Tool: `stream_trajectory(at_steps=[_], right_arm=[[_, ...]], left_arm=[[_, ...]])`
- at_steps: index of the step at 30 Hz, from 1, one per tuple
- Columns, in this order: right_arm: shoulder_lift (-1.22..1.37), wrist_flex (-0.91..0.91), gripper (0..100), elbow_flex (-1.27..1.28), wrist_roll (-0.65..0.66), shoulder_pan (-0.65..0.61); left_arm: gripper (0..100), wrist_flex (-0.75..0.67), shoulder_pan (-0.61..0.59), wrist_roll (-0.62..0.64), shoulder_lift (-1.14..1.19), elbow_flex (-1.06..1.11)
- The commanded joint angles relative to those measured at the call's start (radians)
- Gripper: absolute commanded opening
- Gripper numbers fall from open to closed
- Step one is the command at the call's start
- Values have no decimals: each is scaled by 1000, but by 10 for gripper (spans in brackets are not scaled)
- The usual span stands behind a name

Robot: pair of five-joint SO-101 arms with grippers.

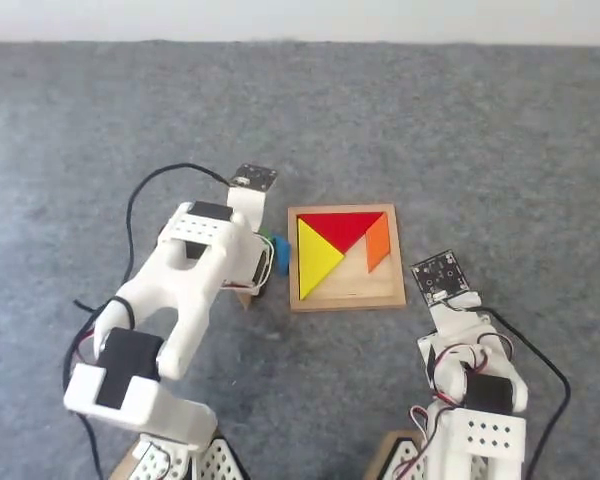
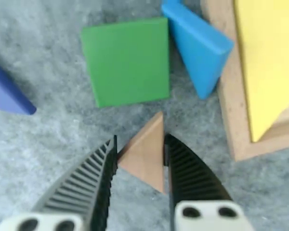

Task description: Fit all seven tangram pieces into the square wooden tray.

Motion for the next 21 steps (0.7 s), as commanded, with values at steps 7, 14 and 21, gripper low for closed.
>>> stream_trajectory(at_steps=[7, 14, 21], right_arm=[[-10, -16, 37, -21, -15, -4], [-10, -19, 37, -21, -17, -2], [-10, -21, 37, -21, -17, -2]], left_arm=[[86, 48, 256, 158, -146, -271], [86, -26, 325, 272, 95, -450], [86, -25, 411, 307, 347, -616]])
